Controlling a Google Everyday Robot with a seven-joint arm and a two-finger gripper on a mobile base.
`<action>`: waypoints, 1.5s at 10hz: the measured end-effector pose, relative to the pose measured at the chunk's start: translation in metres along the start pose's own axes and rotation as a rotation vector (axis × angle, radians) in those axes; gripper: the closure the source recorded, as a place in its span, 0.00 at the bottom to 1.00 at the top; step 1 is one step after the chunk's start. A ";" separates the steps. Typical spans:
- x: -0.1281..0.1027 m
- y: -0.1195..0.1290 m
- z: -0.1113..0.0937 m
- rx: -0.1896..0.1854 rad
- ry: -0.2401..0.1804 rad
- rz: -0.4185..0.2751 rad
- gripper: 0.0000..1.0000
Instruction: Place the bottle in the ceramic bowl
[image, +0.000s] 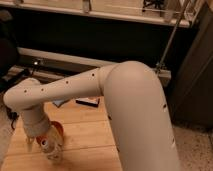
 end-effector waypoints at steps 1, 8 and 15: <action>-0.003 0.009 0.002 -0.047 0.008 0.045 0.49; -0.011 0.007 0.003 -0.108 0.029 0.117 1.00; 0.005 0.069 -0.121 -0.080 0.262 0.205 1.00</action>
